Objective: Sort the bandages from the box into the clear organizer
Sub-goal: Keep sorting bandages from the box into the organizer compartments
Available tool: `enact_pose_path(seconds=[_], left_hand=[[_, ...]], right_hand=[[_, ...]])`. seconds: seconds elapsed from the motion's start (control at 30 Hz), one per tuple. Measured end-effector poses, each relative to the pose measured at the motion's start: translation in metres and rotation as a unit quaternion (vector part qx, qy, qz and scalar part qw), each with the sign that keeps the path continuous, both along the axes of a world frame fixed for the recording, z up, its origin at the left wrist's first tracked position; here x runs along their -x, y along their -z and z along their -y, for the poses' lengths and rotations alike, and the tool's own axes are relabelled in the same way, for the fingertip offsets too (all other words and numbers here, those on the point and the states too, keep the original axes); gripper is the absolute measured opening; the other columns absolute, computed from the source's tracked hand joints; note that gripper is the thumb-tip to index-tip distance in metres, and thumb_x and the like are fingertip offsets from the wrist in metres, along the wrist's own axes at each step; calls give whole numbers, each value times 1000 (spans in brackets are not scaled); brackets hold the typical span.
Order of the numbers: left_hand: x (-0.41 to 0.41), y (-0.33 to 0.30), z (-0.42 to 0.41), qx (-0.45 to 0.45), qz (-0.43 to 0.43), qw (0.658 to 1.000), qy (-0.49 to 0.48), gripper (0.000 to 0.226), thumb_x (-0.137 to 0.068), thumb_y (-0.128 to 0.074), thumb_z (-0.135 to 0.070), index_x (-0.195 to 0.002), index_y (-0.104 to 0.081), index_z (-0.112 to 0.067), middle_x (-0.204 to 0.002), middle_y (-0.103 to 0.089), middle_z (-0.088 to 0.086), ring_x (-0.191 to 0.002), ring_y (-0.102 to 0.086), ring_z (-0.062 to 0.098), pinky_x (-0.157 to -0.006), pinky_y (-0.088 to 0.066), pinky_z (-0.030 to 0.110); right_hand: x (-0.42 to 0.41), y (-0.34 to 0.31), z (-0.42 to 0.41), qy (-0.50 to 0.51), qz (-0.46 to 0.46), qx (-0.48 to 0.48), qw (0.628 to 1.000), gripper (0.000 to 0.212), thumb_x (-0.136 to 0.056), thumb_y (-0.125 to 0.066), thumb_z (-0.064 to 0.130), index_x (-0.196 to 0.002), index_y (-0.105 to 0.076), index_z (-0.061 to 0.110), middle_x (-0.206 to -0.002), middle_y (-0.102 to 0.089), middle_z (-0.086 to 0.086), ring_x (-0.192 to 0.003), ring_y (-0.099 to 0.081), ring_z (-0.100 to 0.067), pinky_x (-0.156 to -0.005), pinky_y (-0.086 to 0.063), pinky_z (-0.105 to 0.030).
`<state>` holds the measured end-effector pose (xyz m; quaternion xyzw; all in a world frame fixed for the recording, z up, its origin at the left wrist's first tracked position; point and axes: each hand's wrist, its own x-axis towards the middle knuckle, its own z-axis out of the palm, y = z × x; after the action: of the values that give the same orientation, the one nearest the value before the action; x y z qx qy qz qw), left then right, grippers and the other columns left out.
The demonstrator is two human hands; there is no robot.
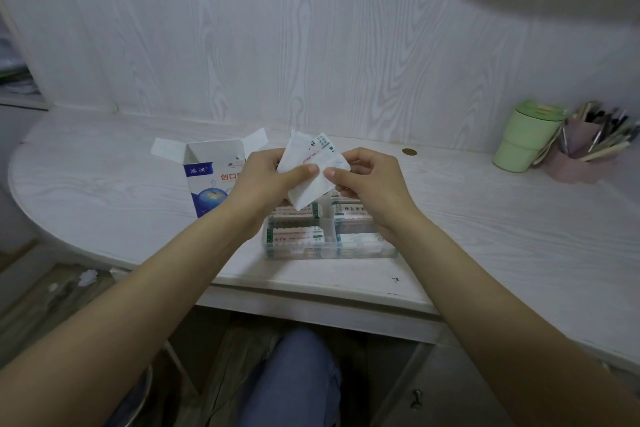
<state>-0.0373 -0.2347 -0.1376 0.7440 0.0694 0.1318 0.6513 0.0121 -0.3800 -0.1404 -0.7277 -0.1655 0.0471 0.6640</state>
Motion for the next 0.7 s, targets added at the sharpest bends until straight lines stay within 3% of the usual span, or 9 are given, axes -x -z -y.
enact_pose_path(seconds=[0.13, 0.27, 0.4, 0.5, 0.63, 0.7], left_hand=[[1, -3, 4, 37, -23, 999, 0, 10, -96, -54, -21, -89, -61, -21, -89, -69, -1, -72, -69, 15, -63, -60, 29], [3, -4, 6, 76, -94, 993, 17, 14, -98, -50, -21, -104, -59, -12, -93, -70, 11, -70, -72, 30, -60, -60, 36], [-1, -1, 7, 146, -68, 987, 21, 20, -98, -50, -13, -105, -59, 3, -97, -70, 20, -77, -72, 30, -66, -60, 30], [-6, 1, 9, 130, -9, 991, 1, 18, -96, -52, -7, -105, -59, 8, -97, -69, 20, -80, -72, 25, -72, -59, 25], [-11, 3, 12, 101, 22, 995, -4, 17, -94, -53, -3, -106, -60, 7, -94, -69, 17, -76, -72, 19, -70, -57, 19], [-14, 4, 13, 71, 31, 997, 0, 17, -94, -53, -2, -107, -60, 7, -93, -69, 14, -75, -72, 15, -70, -56, 16]], right_hand=[[0, -1, 3, 16, -13, -2, 1000, 9, -84, -68, 5, -88, -63, 10, -83, -67, -9, -54, -58, -7, -48, -46, -18], [1, -2, 10, 22, -21, -28, 999, 9, -86, -67, 7, -82, -61, 13, -85, -69, -9, -56, -66, -12, -42, -42, -21], [0, 0, 16, -16, -38, -101, 994, 13, -86, -64, -2, -77, -59, 7, -81, -68, -15, -72, -71, -19, -58, -55, -22], [-3, 2, 19, -43, -49, -144, 987, 10, -85, -65, 0, -78, -60, 4, -83, -68, -19, -77, -71, -21, -71, -55, -20], [-7, 1, 20, -48, -77, -156, 984, 23, -90, -62, 20, -84, -61, -2, -81, -68, -14, -74, -70, -17, -72, -55, -18], [-11, 0, 21, -35, -72, -124, 989, 17, -88, -65, 14, -79, -61, -1, -81, -67, -14, -75, -69, -17, -73, -55, -18]])
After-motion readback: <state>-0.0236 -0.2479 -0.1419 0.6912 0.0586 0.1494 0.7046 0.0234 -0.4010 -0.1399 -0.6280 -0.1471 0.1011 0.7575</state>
